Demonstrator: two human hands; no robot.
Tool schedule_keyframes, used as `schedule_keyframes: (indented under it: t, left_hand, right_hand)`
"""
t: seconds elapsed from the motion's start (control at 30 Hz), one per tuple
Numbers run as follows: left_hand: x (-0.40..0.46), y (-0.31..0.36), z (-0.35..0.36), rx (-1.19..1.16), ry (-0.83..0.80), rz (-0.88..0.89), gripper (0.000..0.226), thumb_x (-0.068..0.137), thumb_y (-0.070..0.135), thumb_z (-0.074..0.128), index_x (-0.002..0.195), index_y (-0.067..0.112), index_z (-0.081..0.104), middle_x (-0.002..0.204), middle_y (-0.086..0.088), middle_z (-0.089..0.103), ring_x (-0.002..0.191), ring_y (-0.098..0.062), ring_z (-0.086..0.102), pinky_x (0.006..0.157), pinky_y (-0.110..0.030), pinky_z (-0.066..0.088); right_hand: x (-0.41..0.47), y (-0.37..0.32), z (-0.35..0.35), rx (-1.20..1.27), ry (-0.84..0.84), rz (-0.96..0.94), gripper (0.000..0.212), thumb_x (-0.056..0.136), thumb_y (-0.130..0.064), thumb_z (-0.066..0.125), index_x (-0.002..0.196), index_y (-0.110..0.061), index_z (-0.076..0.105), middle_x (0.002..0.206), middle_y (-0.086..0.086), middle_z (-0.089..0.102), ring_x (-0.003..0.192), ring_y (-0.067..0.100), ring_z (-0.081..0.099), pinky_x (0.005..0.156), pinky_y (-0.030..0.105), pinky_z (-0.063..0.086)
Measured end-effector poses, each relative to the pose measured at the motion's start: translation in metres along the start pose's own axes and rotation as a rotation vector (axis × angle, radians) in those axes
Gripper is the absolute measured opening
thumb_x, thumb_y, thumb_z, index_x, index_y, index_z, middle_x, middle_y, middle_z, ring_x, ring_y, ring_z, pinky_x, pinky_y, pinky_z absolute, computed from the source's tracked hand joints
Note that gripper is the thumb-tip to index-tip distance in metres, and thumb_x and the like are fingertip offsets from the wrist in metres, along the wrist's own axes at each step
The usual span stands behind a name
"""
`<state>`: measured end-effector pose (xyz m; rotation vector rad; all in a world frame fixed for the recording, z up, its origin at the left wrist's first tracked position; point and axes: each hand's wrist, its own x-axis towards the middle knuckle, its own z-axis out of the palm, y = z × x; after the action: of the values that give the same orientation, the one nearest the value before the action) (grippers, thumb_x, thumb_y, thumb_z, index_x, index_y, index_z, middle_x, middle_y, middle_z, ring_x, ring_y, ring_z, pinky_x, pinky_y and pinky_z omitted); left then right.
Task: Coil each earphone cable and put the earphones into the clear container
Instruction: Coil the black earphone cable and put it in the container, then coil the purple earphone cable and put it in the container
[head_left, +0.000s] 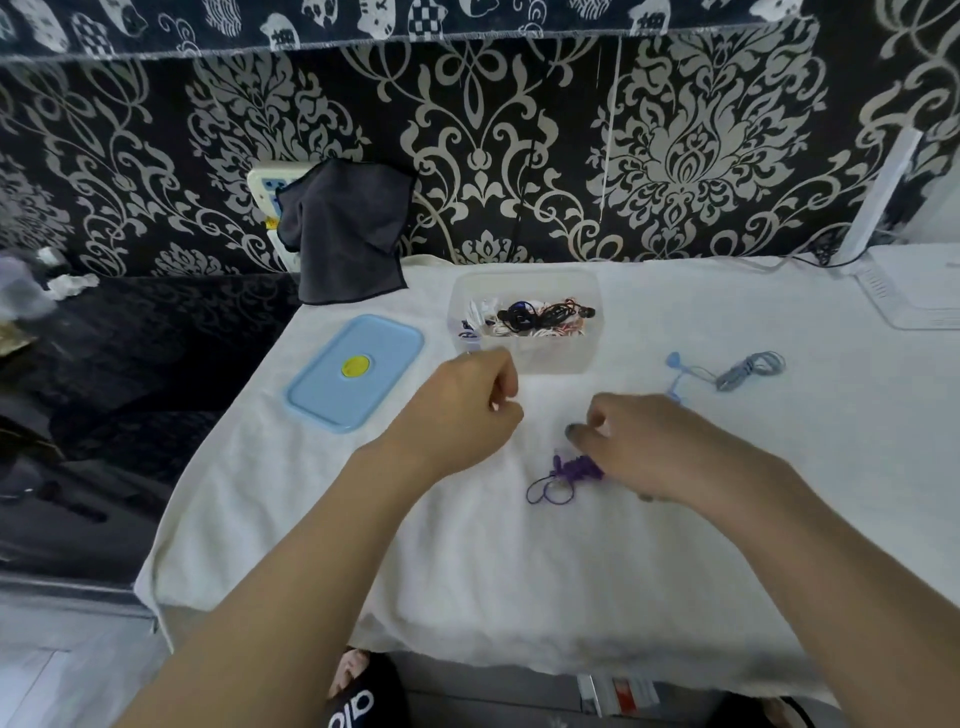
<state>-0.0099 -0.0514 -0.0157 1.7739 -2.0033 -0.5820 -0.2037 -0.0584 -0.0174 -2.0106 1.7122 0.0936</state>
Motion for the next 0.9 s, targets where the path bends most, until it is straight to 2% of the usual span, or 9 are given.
schedule_keyframes:
  t: [0.07, 0.17, 0.27, 0.33, 0.4, 0.5, 0.63, 0.7, 0.9]
  left_hand:
    - [-0.009, 0.000, 0.003, 0.014, -0.164, -0.047, 0.010, 0.089, 0.016, 0.061, 0.098, 0.020, 0.059, 0.095, 0.004, 0.062, 0.080, -0.011, 0.057, 0.064, -0.015, 0.041]
    - [-0.018, 0.000, 0.006, -0.033, -0.325, -0.123, 0.019, 0.096, 0.022, 0.059, 0.115, 0.023, 0.060, 0.109, 0.002, 0.063, 0.095, -0.020, 0.064, 0.076, -0.024, 0.051]
    - [-0.023, -0.002, 0.007, -0.091, -0.379, -0.152, 0.031, 0.102, 0.024, 0.050, 0.132, 0.029, 0.053, 0.118, 0.002, 0.064, 0.102, -0.021, 0.067, 0.084, -0.030, 0.053]
    - [-0.025, -0.005, 0.005, -0.155, -0.371, -0.155, 0.035, 0.102, 0.022, 0.046, 0.135, 0.033, 0.050, 0.116, 0.003, 0.067, 0.100, -0.020, 0.069, 0.087, -0.033, 0.055]
    - [-0.025, -0.006, 0.001, -0.260, -0.331, -0.161, 0.032, 0.101, 0.018, 0.046, 0.129, 0.031, 0.055, 0.109, 0.001, 0.070, 0.092, -0.016, 0.073, 0.091, -0.038, 0.058]
    - [-0.025, -0.005, -0.008, -0.394, -0.259, -0.181, 0.025, 0.098, 0.008, 0.046, 0.115, 0.019, 0.061, 0.101, -0.006, 0.073, 0.085, -0.018, 0.075, 0.091, -0.041, 0.059]
    - [-0.026, -0.006, -0.022, -0.486, -0.225, -0.229, 0.018, 0.102, 0.010, 0.045, 0.108, 0.007, 0.062, 0.095, -0.008, 0.072, 0.074, -0.021, 0.071, 0.076, -0.033, 0.059]
    - [-0.025, -0.009, -0.028, -0.484, -0.223, -0.249, 0.022, 0.104, 0.017, 0.044, 0.106, 0.007, 0.064, 0.092, -0.007, 0.072, 0.069, -0.018, 0.067, 0.068, -0.028, 0.056]
    - [-0.024, -0.012, -0.035, -0.470, -0.220, -0.232, 0.026, 0.104, 0.022, 0.047, 0.099, 0.005, 0.066, 0.094, -0.007, 0.073, 0.067, -0.013, 0.066, 0.066, -0.027, 0.055]
  right_hand:
    - [0.000, -0.003, 0.009, 0.026, -0.027, 0.018, 0.035, 0.095, -0.053, 0.051, 0.101, -0.020, 0.059, 0.094, 0.008, 0.061, 0.059, 0.022, 0.051, 0.057, 0.028, 0.039]
    - [0.006, -0.007, 0.014, 0.080, 0.008, -0.054, 0.026, 0.091, -0.044, 0.062, 0.092, -0.018, 0.060, 0.094, 0.005, 0.063, 0.071, 0.023, 0.057, 0.059, 0.030, 0.041]
    - [0.011, -0.010, 0.011, 0.284, -0.001, -0.120, 0.011, 0.085, -0.028, 0.069, 0.091, -0.024, 0.059, 0.087, 0.000, 0.065, 0.068, 0.020, 0.063, 0.064, 0.031, 0.050]
    - [0.011, -0.011, 0.008, 0.477, -0.019, -0.154, 0.016, 0.084, -0.015, 0.067, 0.093, -0.028, 0.061, 0.088, 0.005, 0.068, 0.071, 0.028, 0.069, 0.075, 0.038, 0.059]
    - [0.010, -0.012, 0.004, 0.663, -0.045, -0.195, 0.025, 0.086, -0.006, 0.067, 0.102, -0.024, 0.064, 0.093, 0.012, 0.070, 0.081, 0.033, 0.073, 0.082, 0.042, 0.061]
    - [0.010, -0.017, 0.000, 0.817, -0.086, -0.237, 0.030, 0.087, 0.000, 0.068, 0.112, -0.016, 0.062, 0.101, 0.018, 0.070, 0.088, 0.030, 0.073, 0.081, 0.037, 0.062]
    - [0.011, -0.026, -0.003, 0.954, -0.080, -0.253, 0.020, 0.087, 0.007, 0.066, 0.104, -0.003, 0.064, 0.103, 0.027, 0.070, 0.085, 0.028, 0.072, 0.082, 0.038, 0.061]
    - [0.012, -0.029, -0.004, 1.002, -0.077, -0.266, 0.020, 0.088, 0.007, 0.065, 0.103, -0.005, 0.068, 0.101, 0.025, 0.070, 0.091, 0.031, 0.073, 0.085, 0.038, 0.061]
    - [0.016, -0.037, -0.006, 1.002, -0.055, -0.292, 0.025, 0.091, 0.001, 0.063, 0.108, -0.015, 0.074, 0.104, 0.014, 0.073, 0.091, 0.020, 0.074, 0.078, 0.028, 0.061]
